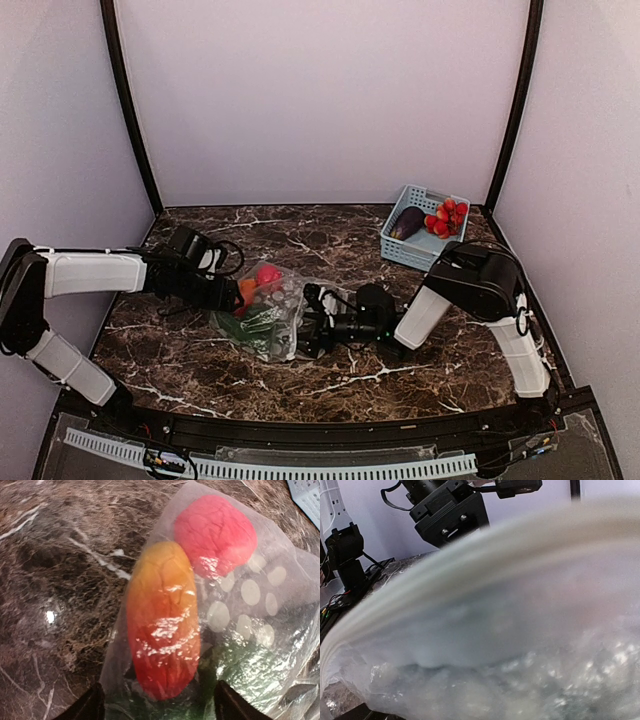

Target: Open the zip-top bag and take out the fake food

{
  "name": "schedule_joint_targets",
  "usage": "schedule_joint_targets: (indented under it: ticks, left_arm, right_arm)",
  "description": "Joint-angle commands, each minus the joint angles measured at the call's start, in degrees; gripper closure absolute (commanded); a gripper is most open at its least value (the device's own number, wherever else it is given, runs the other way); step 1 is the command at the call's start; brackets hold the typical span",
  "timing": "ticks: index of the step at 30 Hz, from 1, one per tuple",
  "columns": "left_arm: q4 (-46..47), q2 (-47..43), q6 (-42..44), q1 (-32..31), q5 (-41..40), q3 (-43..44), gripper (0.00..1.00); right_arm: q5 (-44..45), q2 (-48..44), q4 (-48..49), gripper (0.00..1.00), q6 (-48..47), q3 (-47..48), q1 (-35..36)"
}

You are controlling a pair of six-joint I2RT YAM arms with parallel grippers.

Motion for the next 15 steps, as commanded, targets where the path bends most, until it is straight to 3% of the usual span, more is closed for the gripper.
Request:
schedule_joint_targets:
  ticks: [1, 5, 9, 15]
  left_arm:
    - [2.6, -0.4, -0.7, 0.2, 7.0, -1.6, 0.40]
    - [8.2, -2.7, -3.2, 0.2, 11.7, -5.0, 0.72]
    - [13.1, -5.2, -5.5, 0.1, 15.6, -7.2, 0.93]
    - [17.8, -4.2, -7.1, -1.7, 19.1, -8.3, 0.99]
  right_arm:
    - [0.4, -2.4, 2.1, 0.10, 0.2, -1.6, 0.5]
    - [0.7, -2.2, 0.9, 0.08, -0.6, -0.9, 0.5]
    - [0.3, -2.0, -0.2, 0.05, -0.8, 0.4, 0.5]
    - [-0.1, -1.0, -1.4, 0.05, -0.7, 2.9, 0.5]
